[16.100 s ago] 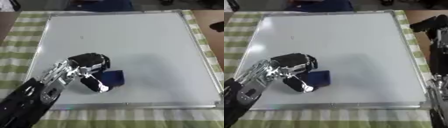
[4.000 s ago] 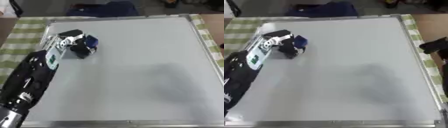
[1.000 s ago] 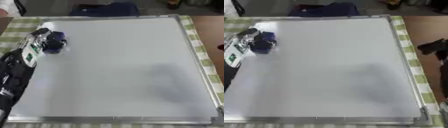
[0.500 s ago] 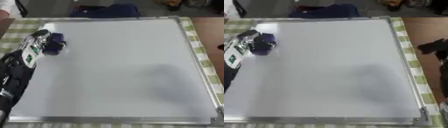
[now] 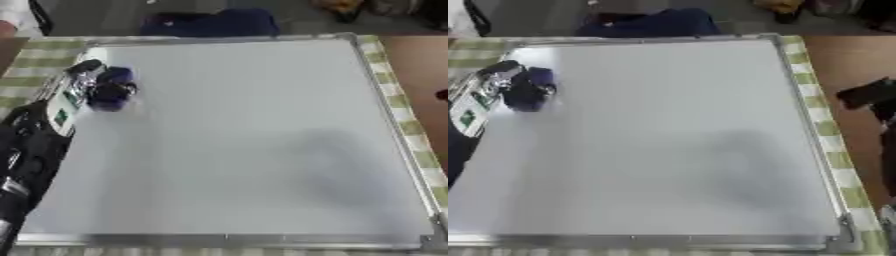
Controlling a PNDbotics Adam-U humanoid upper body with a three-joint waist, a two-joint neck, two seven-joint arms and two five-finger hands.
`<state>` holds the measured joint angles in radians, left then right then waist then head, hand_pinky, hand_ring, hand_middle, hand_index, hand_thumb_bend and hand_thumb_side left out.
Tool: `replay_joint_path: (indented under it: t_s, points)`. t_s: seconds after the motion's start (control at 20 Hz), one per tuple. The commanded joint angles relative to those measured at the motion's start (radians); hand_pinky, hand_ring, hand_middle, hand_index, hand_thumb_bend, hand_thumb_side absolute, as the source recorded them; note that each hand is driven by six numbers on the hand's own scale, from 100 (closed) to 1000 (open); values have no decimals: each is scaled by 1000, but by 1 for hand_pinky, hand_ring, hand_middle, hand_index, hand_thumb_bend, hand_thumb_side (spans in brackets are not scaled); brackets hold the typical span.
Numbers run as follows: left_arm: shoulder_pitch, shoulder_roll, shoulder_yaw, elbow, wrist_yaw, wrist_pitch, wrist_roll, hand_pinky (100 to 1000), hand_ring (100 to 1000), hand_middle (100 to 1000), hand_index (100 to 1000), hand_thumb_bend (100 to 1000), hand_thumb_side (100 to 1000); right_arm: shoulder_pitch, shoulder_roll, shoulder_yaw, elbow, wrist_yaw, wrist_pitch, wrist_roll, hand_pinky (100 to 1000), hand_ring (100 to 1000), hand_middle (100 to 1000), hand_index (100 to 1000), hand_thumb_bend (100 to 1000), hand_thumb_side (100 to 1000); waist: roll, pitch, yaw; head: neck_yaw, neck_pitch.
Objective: Wipe the whiteboard clean with a brush.
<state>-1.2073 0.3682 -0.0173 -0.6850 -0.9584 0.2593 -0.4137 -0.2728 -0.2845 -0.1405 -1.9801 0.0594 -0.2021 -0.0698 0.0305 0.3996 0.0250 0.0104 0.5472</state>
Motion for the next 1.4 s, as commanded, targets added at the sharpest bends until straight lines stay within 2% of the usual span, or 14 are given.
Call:
replay_joint_path:
  t_s: [0.05, 0.45, 0.85, 1.4]
  points:
    - [-23, -2, -13, -19, 15, -20, -21, 367, 531, 308, 285, 100, 561, -9, -5, -3, -20, -2, -4, 1, 726, 624, 469, 491, 100, 965, -3, -18, -2, 4, -10]
    - [-19, -22, -62, -54, 20, -85, -73, 368, 532, 309, 284, 100, 563, -10, -4, -2, -20, -2, -5, 1, 726, 624, 468, 491, 100, 967, -5, -15, -2, 5, -6]
    - [-18, -35, -102, -99, 40, -123, -117, 365, 531, 309, 285, 100, 572, -11, -4, 0, -20, -1, -6, 2, 727, 625, 468, 491, 100, 968, -6, -14, -4, 7, -4]
    - [-16, -22, -83, -99, 55, -97, -107, 358, 529, 308, 287, 100, 578, -10, -5, 0, -20, -1, -6, 1, 728, 626, 468, 492, 100, 970, -7, -17, -2, 3, -1]
